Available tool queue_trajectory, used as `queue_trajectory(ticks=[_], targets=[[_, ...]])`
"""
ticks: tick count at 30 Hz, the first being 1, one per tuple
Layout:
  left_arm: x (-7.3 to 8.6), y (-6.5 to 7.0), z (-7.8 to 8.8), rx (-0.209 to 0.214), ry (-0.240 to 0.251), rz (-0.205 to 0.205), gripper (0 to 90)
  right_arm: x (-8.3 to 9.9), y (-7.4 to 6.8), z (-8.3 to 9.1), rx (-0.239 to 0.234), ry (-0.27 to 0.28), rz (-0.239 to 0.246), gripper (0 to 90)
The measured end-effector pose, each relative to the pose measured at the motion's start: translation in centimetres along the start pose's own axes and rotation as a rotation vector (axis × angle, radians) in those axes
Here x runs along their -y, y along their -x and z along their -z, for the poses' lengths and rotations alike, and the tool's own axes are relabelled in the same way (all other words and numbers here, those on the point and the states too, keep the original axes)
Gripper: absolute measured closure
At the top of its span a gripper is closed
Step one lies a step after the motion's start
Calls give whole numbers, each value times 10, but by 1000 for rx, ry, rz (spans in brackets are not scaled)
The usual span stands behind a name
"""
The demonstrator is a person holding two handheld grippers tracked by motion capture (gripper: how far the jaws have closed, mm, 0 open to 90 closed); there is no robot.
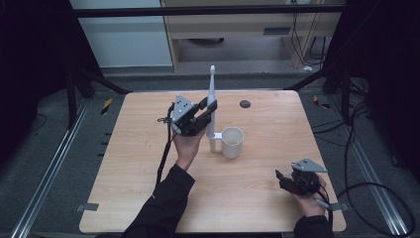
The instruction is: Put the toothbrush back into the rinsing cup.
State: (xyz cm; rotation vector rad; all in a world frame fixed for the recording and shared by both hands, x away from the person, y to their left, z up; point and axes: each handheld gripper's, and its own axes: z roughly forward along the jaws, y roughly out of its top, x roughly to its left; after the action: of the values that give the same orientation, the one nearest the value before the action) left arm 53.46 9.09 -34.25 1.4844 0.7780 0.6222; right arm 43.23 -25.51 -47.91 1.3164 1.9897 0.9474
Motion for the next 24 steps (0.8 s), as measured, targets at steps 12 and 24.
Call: queue_trajectory(ticks=[12,24], targets=[[1,11,-13,22,13,4,661,0,0,-1,-3,0,-2,345],[7,18,-31,38,13,16,661,0,0,-1,-8,-2,-12,347]])
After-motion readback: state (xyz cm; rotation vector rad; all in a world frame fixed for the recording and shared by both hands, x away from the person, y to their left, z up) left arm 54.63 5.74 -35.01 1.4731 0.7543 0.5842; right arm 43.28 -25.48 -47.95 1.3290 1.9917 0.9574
